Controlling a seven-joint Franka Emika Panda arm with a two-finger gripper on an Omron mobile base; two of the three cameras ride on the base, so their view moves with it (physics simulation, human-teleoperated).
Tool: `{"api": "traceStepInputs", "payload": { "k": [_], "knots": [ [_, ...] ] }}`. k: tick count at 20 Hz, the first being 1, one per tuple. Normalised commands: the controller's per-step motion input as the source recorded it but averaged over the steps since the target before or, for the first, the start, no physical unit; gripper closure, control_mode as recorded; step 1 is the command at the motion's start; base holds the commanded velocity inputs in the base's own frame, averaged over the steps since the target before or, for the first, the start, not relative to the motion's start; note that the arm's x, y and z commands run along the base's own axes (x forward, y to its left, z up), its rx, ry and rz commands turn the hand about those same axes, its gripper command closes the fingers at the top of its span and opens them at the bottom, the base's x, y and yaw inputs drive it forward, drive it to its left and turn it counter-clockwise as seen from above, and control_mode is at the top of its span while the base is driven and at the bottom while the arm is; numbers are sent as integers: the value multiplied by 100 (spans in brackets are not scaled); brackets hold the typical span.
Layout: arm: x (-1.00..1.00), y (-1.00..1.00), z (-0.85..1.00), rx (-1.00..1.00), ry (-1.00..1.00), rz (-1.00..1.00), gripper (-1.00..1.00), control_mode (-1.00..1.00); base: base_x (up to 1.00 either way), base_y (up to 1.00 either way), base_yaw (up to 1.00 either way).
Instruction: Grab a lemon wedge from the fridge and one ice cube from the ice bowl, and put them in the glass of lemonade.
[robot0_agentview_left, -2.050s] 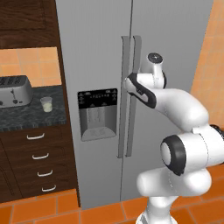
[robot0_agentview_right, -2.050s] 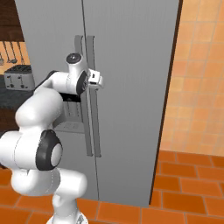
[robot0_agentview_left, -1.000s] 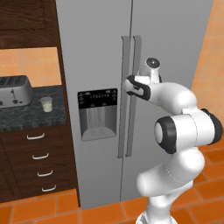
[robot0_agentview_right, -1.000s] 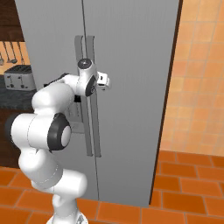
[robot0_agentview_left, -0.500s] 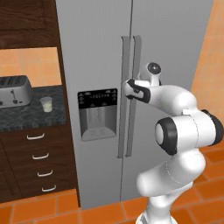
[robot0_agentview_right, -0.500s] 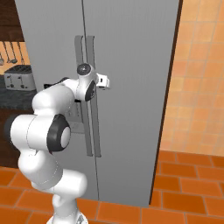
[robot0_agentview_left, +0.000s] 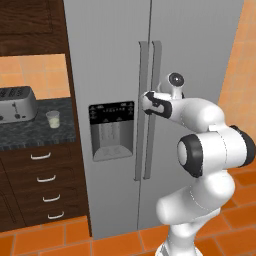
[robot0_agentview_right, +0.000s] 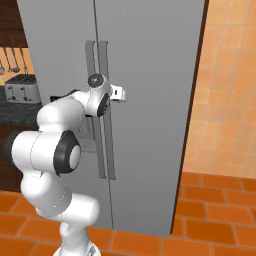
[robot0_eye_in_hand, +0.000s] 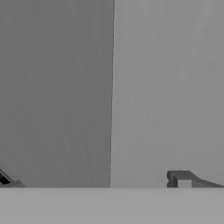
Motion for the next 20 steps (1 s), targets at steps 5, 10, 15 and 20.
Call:
{"api": "traceStepInputs", "payload": {
  "k": [5, 10, 15, 20],
  "knots": [
    [7, 3, -9, 0, 3, 0, 100, -100, 0, 0, 0],
    [3, 0, -5, 0, 0, 0, 100, -100, 0, 0, 0],
    [2, -4, -6, 0, 0, 0, 100, -100, 0, 0, 0],
    [0, -49, -1, 0, 0, 0, 100, -100, 0, 0, 0]
  ]
}}
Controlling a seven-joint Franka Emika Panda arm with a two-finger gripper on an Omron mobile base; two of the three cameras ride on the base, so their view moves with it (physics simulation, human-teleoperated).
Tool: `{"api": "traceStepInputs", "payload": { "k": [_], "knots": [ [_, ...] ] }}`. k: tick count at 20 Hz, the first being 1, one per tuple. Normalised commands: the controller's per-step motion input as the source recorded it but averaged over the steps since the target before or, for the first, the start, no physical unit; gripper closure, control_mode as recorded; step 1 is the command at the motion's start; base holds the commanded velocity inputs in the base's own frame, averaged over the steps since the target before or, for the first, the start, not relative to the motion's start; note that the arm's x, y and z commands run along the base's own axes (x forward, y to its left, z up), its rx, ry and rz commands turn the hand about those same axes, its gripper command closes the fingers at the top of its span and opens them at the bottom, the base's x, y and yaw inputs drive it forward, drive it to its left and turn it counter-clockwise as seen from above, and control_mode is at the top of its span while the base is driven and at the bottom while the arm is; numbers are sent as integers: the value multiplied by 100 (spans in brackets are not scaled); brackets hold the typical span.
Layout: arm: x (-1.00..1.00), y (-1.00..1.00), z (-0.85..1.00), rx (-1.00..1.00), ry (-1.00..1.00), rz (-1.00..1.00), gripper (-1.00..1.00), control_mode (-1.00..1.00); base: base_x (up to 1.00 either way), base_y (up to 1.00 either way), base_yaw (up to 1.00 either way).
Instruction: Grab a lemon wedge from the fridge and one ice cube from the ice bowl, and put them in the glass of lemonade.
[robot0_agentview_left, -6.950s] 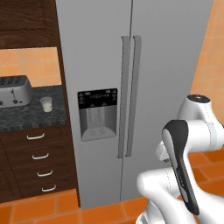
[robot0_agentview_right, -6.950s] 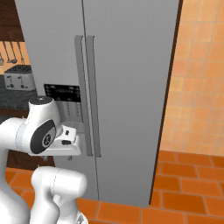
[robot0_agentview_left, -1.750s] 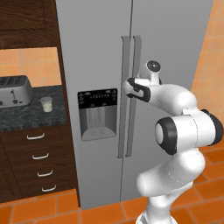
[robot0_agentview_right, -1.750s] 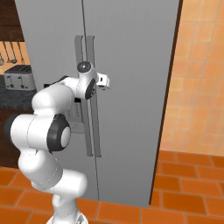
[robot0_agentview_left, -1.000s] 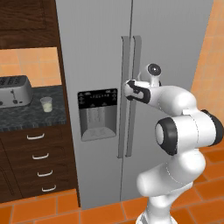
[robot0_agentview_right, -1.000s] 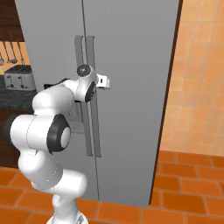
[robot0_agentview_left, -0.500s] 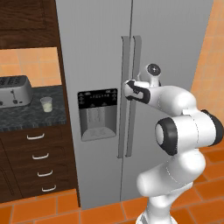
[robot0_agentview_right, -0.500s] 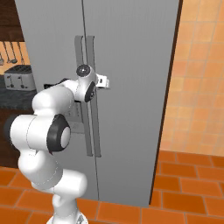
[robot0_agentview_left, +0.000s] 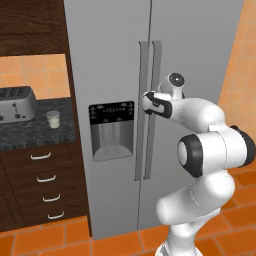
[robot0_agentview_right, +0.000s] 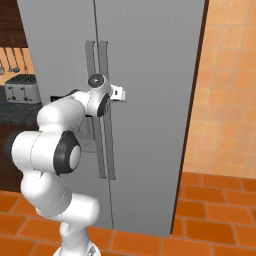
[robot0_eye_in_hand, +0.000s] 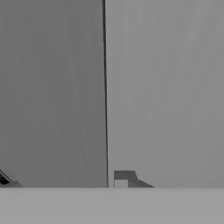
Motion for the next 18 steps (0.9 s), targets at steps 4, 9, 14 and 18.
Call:
{"api": "traceStepInputs", "payload": {
  "k": [4, 9, 14, 18],
  "knots": [
    [-6, -76, 0, 0, -4, 0, 100, -100, 0, 0, 0],
    [-16, -91, 0, 0, -4, 0, 100, -100, 0, 0, 0],
    [-23, -96, 0, 1, -1, -3, 100, -100, 0, 0, 0],
    [-28, -100, -1, 3, 0, -15, 100, -100, 0, 0, 0]
  ]
}}
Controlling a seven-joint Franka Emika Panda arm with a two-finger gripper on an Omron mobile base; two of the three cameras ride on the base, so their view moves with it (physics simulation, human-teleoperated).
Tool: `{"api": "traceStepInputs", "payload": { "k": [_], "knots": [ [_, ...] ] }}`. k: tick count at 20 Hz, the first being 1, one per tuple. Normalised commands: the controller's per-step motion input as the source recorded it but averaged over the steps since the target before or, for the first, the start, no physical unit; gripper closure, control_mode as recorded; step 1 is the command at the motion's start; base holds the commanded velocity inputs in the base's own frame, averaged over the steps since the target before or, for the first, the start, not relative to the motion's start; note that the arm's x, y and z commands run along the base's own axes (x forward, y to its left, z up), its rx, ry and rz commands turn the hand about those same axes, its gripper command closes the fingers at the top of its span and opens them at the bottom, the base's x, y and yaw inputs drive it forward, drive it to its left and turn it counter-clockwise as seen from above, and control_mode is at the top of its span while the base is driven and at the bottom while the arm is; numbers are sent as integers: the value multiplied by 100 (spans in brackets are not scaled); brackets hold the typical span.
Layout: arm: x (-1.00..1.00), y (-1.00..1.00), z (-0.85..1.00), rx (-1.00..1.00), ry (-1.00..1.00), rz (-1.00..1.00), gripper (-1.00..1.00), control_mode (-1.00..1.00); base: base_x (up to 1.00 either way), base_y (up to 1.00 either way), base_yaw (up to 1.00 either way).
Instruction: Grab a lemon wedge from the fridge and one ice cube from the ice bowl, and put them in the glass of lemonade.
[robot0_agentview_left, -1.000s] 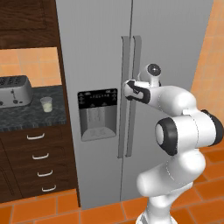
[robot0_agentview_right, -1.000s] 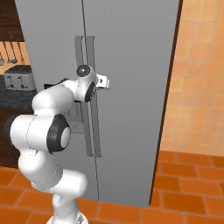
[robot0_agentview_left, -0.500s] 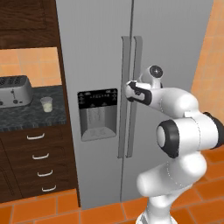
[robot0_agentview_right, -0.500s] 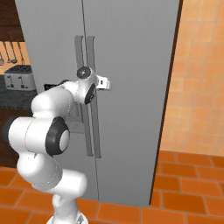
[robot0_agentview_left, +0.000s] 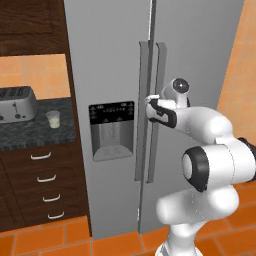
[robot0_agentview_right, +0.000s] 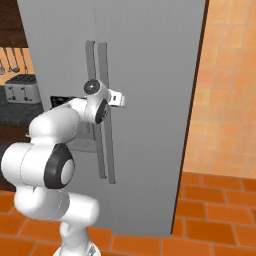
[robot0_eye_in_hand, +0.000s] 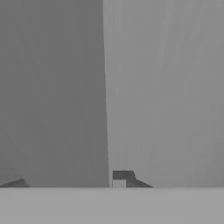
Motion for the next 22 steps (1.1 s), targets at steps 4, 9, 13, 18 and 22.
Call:
{"api": "traceStepInputs", "payload": {
  "k": [4, 9, 13, 18, 22],
  "knots": [
    [-66, -100, 0, 7, 0, -16, 100, -100, 0, 0, 0],
    [-69, -100, 0, 11, 0, -13, 100, -100, 0, 0, 0],
    [-32, -100, 0, 8, 6, -16, 100, -100, 0, 0, 0],
    [-49, -100, 0, 9, 5, -24, 100, -100, 0, 0, 0],
    [-76, -100, 0, 14, 4, -23, 100, -100, 0, 0, 0]
  ]
}}
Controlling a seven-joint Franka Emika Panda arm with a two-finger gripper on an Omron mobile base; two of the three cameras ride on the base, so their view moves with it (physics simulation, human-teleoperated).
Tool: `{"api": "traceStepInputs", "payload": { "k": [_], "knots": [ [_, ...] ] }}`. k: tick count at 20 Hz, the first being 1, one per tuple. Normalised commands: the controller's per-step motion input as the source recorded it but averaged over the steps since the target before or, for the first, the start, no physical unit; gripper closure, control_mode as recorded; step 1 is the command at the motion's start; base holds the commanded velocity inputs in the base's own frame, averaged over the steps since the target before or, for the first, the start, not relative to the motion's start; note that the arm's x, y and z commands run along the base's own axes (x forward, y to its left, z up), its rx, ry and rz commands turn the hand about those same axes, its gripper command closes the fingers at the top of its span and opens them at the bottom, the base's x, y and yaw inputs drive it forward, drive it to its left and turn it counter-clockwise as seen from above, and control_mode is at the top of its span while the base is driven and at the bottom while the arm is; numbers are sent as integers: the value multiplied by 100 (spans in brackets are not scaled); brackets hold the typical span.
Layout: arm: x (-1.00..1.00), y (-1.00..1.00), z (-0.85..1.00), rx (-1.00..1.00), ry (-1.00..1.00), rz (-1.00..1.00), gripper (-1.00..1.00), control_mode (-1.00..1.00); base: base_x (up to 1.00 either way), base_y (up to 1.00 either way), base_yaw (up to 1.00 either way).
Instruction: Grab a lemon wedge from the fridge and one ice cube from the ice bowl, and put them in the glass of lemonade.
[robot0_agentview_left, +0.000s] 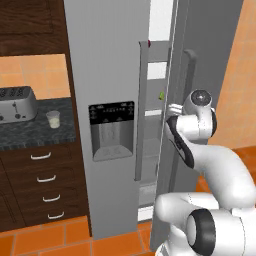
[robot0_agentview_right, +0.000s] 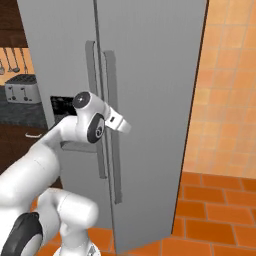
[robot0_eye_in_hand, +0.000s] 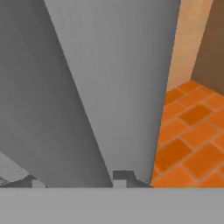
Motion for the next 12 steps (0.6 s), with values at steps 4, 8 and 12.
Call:
{"api": "traceStepInputs", "payload": {
  "k": [4, 8, 12],
  "knots": [
    [-69, -100, 0, 16, 7, -26, 100, -100, 0, 0, 0],
    [-43, -100, 0, 12, 14, -27, 100, -100, 0, 0, 0],
    [-36, -100, -1, 10, 14, -27, -100, -100, 0, 0, 0]
  ]
}}
